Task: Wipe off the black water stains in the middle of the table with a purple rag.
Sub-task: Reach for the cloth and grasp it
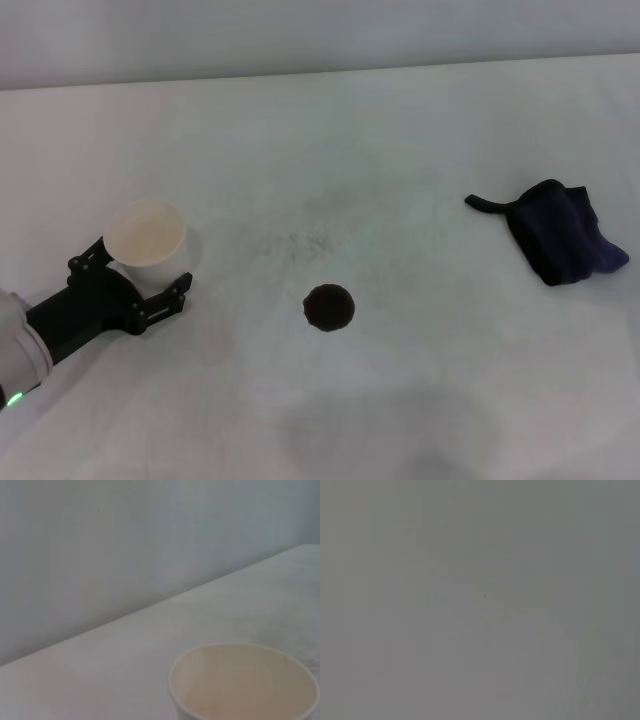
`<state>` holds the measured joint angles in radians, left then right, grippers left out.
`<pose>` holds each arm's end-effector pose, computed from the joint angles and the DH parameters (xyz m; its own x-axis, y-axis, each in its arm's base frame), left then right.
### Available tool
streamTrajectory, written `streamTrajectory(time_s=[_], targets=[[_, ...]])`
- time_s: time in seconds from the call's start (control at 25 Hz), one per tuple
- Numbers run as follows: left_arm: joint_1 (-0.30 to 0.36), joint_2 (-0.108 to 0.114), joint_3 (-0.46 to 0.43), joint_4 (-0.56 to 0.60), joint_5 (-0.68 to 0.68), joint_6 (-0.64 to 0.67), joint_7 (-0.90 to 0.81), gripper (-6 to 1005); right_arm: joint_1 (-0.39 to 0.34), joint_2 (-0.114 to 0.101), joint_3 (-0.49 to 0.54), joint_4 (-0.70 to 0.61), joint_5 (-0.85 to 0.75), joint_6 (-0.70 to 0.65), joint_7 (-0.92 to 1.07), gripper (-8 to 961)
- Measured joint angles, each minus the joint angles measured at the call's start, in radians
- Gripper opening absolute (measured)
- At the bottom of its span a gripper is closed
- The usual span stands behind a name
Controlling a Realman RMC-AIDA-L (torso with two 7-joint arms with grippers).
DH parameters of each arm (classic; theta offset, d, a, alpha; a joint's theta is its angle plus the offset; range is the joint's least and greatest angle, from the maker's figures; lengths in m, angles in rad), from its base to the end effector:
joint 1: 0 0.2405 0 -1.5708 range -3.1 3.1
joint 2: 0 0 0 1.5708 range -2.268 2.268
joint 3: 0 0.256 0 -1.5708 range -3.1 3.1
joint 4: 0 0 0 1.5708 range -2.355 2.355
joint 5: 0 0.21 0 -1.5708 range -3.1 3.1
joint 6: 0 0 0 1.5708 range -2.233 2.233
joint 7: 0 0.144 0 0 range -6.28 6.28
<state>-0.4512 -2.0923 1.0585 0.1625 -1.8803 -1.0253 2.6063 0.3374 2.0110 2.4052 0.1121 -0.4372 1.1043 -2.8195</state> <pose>-0.3301 0.3042 -0.0773 0.8870 0.1962 0.4180 0.4251 -0.7003 -0.5734 0.4235 0.2956 0.0857 0.6818 0.0218 -0.7312 -0.7106 0.2574 -0.6548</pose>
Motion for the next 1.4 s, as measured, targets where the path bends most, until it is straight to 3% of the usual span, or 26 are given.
streamTrajectory(time_s=[0.68,0.92,1.12,1.24,1.4], targets=[[0.120,0.005,-0.008,0.013,-0.031,-0.047,0.014,888,-0.004,0.000,-0.030,0.004,-0.029,0.015,-0.002,511],[0.189,0.014,-0.010,0.021,-0.237,-0.063,0.051,887,0.000,-0.001,-0.087,0.017,-0.031,0.031,0.022,512],[0.227,0.015,-0.010,0.063,-0.384,-0.079,0.056,888,-0.005,-0.004,-0.175,0.069,-0.032,0.033,0.222,512],[0.230,0.014,-0.010,0.066,-0.468,-0.079,0.057,888,-0.014,-0.022,-0.261,0.148,-0.049,-0.046,0.425,512],[0.222,0.014,-0.009,0.073,-0.520,-0.079,0.057,887,-0.028,-0.083,-0.387,0.291,-0.177,-0.198,0.775,513]])
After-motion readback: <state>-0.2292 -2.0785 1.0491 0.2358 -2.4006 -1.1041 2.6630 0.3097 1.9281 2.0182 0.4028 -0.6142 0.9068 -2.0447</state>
